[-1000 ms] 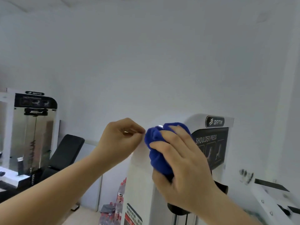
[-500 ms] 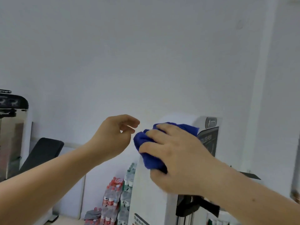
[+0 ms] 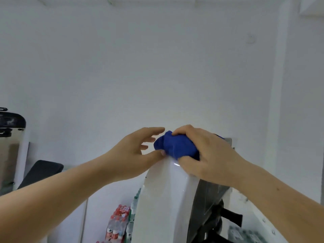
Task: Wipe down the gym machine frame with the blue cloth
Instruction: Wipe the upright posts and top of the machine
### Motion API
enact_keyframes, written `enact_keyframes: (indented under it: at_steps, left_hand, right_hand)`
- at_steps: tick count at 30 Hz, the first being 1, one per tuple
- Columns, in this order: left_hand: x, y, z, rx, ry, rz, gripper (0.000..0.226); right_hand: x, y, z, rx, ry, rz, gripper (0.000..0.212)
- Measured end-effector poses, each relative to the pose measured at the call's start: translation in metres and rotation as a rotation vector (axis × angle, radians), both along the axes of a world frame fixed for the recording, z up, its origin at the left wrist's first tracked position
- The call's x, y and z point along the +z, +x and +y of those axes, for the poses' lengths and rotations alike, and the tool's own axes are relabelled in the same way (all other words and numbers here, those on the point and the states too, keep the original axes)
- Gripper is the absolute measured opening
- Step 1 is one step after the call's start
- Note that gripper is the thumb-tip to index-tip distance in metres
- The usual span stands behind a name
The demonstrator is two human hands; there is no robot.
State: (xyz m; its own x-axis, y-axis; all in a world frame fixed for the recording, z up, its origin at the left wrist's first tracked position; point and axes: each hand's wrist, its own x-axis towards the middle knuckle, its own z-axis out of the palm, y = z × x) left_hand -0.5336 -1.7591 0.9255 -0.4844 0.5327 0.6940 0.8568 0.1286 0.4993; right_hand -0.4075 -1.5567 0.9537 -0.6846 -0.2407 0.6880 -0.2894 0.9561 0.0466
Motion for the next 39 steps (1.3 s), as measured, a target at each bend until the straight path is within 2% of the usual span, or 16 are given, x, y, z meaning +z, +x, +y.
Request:
enact_keyframes:
  at_steps: [3,5,7,10,12,15,18,21,23,25,27,29,33,35,39]
  left_hand:
    - [0.013,0.008,0.008,0.012,-0.093,0.06,0.058]
    - [0.021,0.013,0.015,0.005,-0.142,0.089,0.055]
    - [0.028,0.017,0.023,-0.026,-0.15,0.086,0.051]
    - [0.04,0.023,0.037,-0.083,-0.101,0.028,0.044]
    - [0.047,0.025,0.05,-0.05,-0.08,0.056,0.041]
    - [0.052,0.027,0.068,0.013,-0.15,0.065,0.041]
    - [0.053,0.026,0.08,0.062,-0.315,0.042,0.037]
    - [0.054,0.025,0.081,0.096,-0.338,-0.03,0.04]
    - [0.056,0.024,0.081,0.104,-0.303,-0.027,0.042]
    - [0.057,0.023,0.081,0.094,-0.274,0.001,0.039]
    - [0.056,0.023,0.082,0.083,-0.299,0.044,0.03]
    - [0.054,0.025,0.083,0.09,-0.324,0.054,0.028]
    - [0.051,0.028,0.082,0.125,-0.355,0.06,0.027]
    - [0.053,0.029,0.081,0.147,-0.392,0.072,0.032]
    - [0.055,0.029,0.082,0.167,-0.405,0.091,0.029]
  right_hand:
    - [0.022,-0.019,0.046,0.024,-0.263,-0.109,0.022]
    - [0.019,-0.023,0.069,0.053,-0.349,-0.099,0.021]
    - [0.004,-0.015,0.072,0.086,-0.325,-0.05,0.029]
    - [-0.019,-0.007,0.07,0.139,-0.23,0.068,0.057]
    - [-0.024,-0.008,0.072,0.183,-0.268,0.135,0.068]
    - [-0.017,-0.014,0.077,0.224,-0.289,0.192,0.049]
    - [-0.005,-0.028,0.098,0.242,-0.422,0.13,0.024]
    - [0.001,-0.037,0.127,0.187,-0.527,0.044,0.02]
    - [-0.006,-0.036,0.13,0.209,-0.52,0.049,0.024]
    - [-0.018,-0.034,0.123,0.247,-0.428,0.15,0.029]
    - [-0.026,-0.029,0.116,0.269,-0.345,0.225,0.033]
    - [-0.024,-0.029,0.12,0.252,-0.307,0.222,0.037]
    - [-0.003,-0.045,0.148,0.169,-0.467,0.053,0.036]
    - [0.002,-0.048,0.151,0.109,-0.48,0.018,0.032]
    - [-0.015,-0.034,0.104,0.232,-0.381,0.153,0.035]
